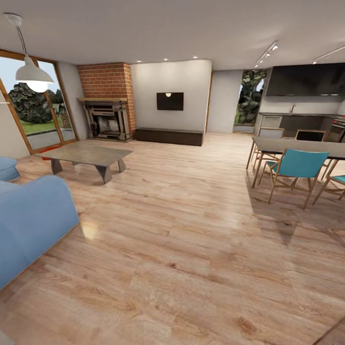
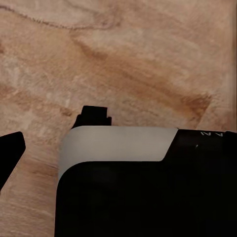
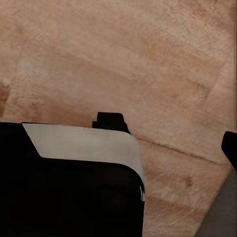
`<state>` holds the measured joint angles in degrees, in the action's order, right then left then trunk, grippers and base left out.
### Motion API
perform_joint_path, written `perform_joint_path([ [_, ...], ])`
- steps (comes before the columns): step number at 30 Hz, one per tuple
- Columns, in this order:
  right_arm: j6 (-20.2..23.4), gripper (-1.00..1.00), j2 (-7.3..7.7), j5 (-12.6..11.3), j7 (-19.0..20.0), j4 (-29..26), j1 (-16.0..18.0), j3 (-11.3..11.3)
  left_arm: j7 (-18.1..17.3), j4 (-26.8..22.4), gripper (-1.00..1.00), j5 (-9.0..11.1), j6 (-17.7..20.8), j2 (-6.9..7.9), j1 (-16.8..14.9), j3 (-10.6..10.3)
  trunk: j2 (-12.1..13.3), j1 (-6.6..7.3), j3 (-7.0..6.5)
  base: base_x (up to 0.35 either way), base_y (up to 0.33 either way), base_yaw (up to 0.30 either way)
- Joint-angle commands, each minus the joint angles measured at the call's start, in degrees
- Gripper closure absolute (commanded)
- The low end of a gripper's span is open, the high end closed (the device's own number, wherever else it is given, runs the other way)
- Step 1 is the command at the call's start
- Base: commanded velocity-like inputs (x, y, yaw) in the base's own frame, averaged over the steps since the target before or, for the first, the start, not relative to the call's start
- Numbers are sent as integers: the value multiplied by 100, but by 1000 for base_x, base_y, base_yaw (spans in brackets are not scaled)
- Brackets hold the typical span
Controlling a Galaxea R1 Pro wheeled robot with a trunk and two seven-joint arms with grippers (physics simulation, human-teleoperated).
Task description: Move the two storage containers from the living room to the garage. In the garage, place one container on the floor and stack the other container on top of it (either order is fine).
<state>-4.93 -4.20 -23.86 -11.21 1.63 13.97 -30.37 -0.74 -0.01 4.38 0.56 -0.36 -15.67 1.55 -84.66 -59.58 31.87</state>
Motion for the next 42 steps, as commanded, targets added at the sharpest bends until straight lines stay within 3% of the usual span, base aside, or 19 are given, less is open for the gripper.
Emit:
perform_joint_path([
  [1, -33, -100, -9, -52, -6, 15, 6, -48, -7, -1, -100, 46, 6, -17, 9, 12, -2, -3, 5, 323, 0, 0],
  [8, -34, -100, -5, -60, -6, 14, 7, -48, -5, -7, -100, 53, -57, -26, 144, 12, -2, -3, 5, 323, 0, 0],
  [42, -59, -100, -3, -53, -4, 12, 6, -49, -5, -16, -100, 46, -77, -8, 152, 12, -2, -3, 5, 323, 0, 0],
])
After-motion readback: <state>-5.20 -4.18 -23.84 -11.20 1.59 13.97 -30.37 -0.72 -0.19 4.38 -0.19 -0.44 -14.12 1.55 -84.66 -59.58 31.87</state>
